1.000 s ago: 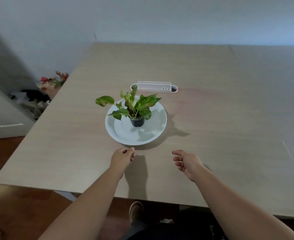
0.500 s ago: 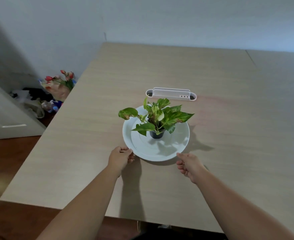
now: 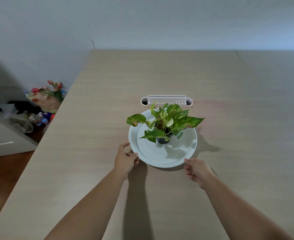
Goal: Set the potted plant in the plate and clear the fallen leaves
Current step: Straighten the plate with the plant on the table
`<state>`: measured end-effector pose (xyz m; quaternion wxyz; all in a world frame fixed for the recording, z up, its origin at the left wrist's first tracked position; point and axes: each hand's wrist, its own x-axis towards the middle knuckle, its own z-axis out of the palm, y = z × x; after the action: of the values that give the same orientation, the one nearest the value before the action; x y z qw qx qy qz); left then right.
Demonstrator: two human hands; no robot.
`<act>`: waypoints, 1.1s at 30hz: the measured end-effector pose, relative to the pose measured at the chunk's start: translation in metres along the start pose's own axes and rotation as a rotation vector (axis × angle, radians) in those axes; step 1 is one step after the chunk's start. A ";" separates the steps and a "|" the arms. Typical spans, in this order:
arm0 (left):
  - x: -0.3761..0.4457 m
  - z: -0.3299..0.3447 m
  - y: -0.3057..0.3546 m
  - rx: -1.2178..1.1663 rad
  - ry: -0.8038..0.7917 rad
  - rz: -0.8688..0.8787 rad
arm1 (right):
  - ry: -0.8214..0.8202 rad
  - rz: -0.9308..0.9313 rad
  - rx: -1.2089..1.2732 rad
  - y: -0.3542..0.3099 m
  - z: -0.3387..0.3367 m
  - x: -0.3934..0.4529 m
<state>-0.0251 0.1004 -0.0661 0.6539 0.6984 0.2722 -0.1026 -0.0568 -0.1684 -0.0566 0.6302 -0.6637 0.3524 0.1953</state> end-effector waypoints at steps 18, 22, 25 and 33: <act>0.039 0.046 0.028 0.066 0.048 0.010 | 0.058 -0.055 -0.086 -0.045 -0.017 0.051; 0.043 0.051 0.033 0.098 0.071 0.018 | 0.058 -0.052 -0.111 -0.052 -0.018 0.059; 0.045 0.052 0.035 0.108 0.067 0.023 | 0.046 -0.054 -0.124 -0.055 -0.019 0.064; 0.042 0.050 0.037 0.173 0.058 0.058 | 0.070 -0.035 -0.154 -0.059 -0.022 0.061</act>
<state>0.0399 0.0629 -0.0613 0.5857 0.7626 0.2606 -0.0867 0.0225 -0.2063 -0.0557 0.5680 -0.7227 0.3465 0.1873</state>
